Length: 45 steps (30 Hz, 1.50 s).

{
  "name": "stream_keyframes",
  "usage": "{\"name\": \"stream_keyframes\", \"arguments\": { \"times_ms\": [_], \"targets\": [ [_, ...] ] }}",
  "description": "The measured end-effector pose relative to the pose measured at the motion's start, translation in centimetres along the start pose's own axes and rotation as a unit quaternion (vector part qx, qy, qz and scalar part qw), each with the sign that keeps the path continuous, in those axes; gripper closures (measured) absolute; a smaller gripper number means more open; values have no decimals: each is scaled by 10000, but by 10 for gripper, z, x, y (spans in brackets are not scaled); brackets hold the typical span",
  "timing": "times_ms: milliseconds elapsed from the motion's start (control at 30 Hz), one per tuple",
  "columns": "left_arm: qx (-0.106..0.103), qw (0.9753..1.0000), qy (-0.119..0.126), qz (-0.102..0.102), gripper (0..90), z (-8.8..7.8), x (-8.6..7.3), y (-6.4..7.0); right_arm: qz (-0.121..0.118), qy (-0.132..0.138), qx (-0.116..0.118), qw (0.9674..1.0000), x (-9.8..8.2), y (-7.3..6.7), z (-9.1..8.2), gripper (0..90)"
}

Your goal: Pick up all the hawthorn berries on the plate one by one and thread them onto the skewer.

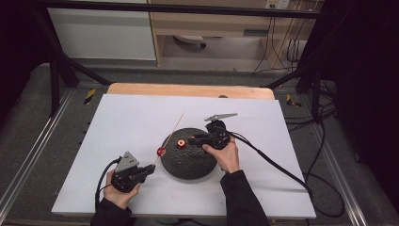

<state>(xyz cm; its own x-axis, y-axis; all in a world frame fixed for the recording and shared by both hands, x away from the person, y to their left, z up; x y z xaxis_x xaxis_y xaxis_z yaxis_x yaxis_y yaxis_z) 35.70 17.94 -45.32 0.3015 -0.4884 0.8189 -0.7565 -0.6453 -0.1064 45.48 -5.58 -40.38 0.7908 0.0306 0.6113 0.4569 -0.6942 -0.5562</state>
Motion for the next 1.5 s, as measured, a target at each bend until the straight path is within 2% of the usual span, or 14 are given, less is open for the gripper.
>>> {"name": "stream_keyframes", "arguments": {
  "times_ms": [67,133,267,433,767,1000,1233,1333,1500],
  "targets": [
    [-11,10000,-6,19,886,0,0,1,150,220,154,9995,-3,1,-3,606],
    [-15,10000,-3,29,886,0,1,2,333,458,292,9980,-5,3,-7,606],
    [-29,10000,15,37,886,0,1,4,549,810,496,9940,-8,5,-11,606],
    [-49,10000,8,66,886,1,2,6,693,1146,594,9892,-13,7,-12,606],
    [-78,9999,25,80,886,2,3,10,985,1741,779,9767,-9,6,-16,606],
    [-97,9999,79,36,886,3,4,14,1080,2151,905,9664,-1,5,-21,607],
    [-109,9999,117,-28,886,3,6,18,1208,2575,1020,9532,10,6,-26,607],
    [-113,9999,120,-28,886,3,6,19,1241,2668,1037,9501,13,7,-27,607],
    [-127,9999,115,-4,886,4,6,21,1281,2875,1117,9426,19,7,-30,608]
  ]
}}
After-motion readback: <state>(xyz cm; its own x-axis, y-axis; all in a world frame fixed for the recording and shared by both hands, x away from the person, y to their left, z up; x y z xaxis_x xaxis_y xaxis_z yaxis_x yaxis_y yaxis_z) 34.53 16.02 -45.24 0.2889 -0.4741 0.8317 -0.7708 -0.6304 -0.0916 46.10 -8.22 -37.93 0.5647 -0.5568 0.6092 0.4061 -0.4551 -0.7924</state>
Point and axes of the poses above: each handheld gripper's, and its own axes: z roughly forward along the jaws, x roughly out of its top, y roughly to its right, the point moved 5 cm from there along z, roughly forward along the jaws, and after that the axes turned 15 degrees about z, right-handed, at the moved point
